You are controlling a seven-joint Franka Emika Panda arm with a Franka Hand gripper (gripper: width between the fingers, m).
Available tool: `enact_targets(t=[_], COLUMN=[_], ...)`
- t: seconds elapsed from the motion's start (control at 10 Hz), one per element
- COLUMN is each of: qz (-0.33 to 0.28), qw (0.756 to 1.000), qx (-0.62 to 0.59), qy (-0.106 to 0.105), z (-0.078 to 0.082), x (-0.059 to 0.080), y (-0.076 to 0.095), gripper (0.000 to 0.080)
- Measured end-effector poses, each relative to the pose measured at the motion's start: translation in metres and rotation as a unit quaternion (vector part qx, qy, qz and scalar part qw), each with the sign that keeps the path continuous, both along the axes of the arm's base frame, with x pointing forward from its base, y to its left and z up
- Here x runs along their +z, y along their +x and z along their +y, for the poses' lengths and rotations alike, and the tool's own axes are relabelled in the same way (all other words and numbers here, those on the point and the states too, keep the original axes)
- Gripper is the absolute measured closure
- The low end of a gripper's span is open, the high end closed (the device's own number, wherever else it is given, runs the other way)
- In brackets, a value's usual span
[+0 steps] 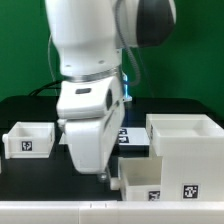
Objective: Assemble drawer
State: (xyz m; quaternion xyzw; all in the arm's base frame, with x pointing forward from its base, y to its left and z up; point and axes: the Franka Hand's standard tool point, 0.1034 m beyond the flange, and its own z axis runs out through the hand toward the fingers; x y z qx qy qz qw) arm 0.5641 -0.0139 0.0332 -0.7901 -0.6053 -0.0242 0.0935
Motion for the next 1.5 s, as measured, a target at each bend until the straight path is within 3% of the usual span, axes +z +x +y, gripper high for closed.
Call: enact_targets(t=[0.1,0.3,0.8,1.1,1.5], qz=[-0.004,-0.002,-0.002,-0.007,-0.001], qw=[1.0,1.0,1.0,1.0,0.999], qx=[-0.007,-0.005,-0.005,-0.013,-0.04], qy=[-0.004,-0.005,-0.004,0.004,-0.007], z=[0.009,0.002,0.004,0.038,0.038], x=[0.0,-0.002,-0.003,-0.003,0.0], y=[0.002,-0.001,-0.002,-0.004,-0.004], gripper=[0.0151,0.0151,0.0151,0.0151,0.0151])
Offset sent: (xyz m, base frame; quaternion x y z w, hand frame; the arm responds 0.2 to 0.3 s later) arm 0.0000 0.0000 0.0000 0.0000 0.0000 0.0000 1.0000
